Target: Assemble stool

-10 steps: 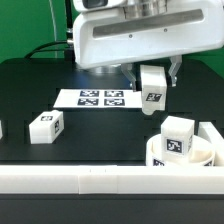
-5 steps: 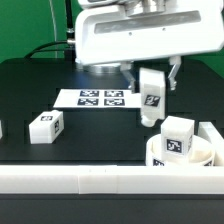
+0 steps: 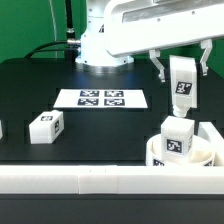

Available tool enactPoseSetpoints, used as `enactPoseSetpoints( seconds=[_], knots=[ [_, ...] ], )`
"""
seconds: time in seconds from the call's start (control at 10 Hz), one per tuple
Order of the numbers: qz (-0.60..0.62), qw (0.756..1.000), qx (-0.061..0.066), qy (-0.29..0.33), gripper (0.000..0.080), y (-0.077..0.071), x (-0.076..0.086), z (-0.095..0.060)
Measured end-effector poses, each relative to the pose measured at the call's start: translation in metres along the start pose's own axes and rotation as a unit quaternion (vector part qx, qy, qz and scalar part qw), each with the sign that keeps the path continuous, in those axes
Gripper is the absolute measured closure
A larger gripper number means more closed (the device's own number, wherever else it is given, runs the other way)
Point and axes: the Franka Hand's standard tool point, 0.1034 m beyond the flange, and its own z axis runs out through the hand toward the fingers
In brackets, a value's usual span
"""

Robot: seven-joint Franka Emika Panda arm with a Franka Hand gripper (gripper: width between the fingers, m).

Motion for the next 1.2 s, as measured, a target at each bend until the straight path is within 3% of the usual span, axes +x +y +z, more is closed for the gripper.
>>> enactPoseSetpoints(
  seconds=[0.1,0.4,0.7,0.9,1.0,1.2],
  knots=[
    [0.0,1.0,0.0,0.0,0.0472,0.0,-0.001,0.001],
    [0.038,0.995,0.001,0.088,0.0472,0.008,0.014,0.01],
    [0.038,0.99,-0.003,0.136,0.0472,0.006,0.01,0.014],
    [0.048,0.989,0.016,0.14,0.0472,-0.019,0.014,0.013],
    [0.046,0.989,0.02,0.138,0.0472,-0.025,0.013,0.013],
    [0.047,0.989,0.018,0.137,0.0472,-0.022,0.013,0.014]
  ],
)
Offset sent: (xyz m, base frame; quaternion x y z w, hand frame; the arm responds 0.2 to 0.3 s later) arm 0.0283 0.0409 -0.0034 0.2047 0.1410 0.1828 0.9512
